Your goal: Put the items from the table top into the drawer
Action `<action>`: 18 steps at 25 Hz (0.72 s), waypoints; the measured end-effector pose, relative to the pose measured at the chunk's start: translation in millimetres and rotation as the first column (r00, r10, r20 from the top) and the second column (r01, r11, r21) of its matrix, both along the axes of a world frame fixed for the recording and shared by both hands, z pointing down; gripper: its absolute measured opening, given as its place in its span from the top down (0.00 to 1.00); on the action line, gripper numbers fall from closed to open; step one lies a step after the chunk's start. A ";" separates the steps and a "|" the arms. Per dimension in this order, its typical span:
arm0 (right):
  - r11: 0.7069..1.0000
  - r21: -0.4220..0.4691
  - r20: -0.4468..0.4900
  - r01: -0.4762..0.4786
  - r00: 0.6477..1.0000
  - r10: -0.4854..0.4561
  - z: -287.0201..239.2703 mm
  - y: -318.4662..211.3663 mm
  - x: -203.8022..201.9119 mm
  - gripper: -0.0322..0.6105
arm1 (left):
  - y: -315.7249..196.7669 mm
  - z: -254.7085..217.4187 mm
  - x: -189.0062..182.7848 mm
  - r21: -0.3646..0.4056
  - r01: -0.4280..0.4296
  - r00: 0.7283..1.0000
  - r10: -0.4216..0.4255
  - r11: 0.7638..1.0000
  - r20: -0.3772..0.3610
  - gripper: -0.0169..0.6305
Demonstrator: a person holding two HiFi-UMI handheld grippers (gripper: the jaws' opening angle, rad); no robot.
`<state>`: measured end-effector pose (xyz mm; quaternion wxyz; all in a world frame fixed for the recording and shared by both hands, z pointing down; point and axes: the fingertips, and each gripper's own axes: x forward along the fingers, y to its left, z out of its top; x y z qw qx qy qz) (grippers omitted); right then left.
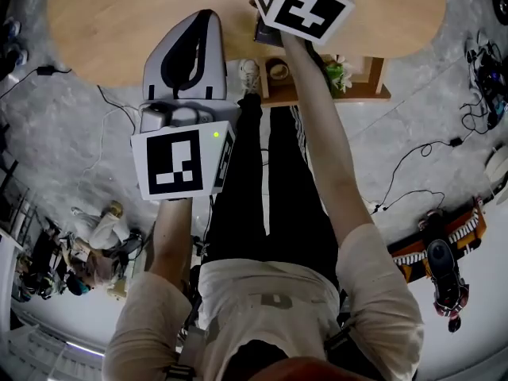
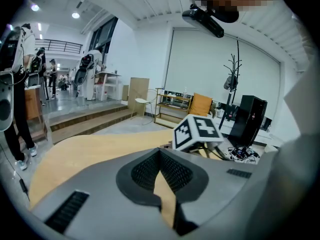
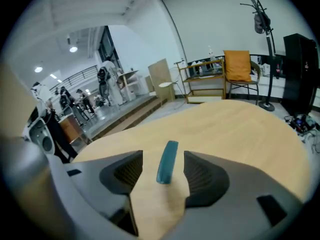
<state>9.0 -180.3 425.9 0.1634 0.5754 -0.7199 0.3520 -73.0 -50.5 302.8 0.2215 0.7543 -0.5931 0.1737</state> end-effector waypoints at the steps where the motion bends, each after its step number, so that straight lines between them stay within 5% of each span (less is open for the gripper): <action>1: 0.999 -0.031 -0.020 -0.023 1.000 0.022 13.4 -10.8 -3.7 0.57 | -2.2 1.1 -4.5 -0.002 0.006 1.000 -0.006 1.000 0.005 0.96; 8: 0.974 -0.200 -0.267 -0.107 0.962 0.051 87.4 -46.2 -6.6 0.57 | -15.1 14.2 -52.7 -0.022 0.094 0.995 -0.094 0.995 0.028 0.96; 18: 0.969 -0.204 -0.282 -0.136 0.957 0.075 92.3 -47.9 -4.4 0.57 | -23.7 16.7 -58.7 -0.023 0.126 0.992 -0.125 0.992 0.012 0.96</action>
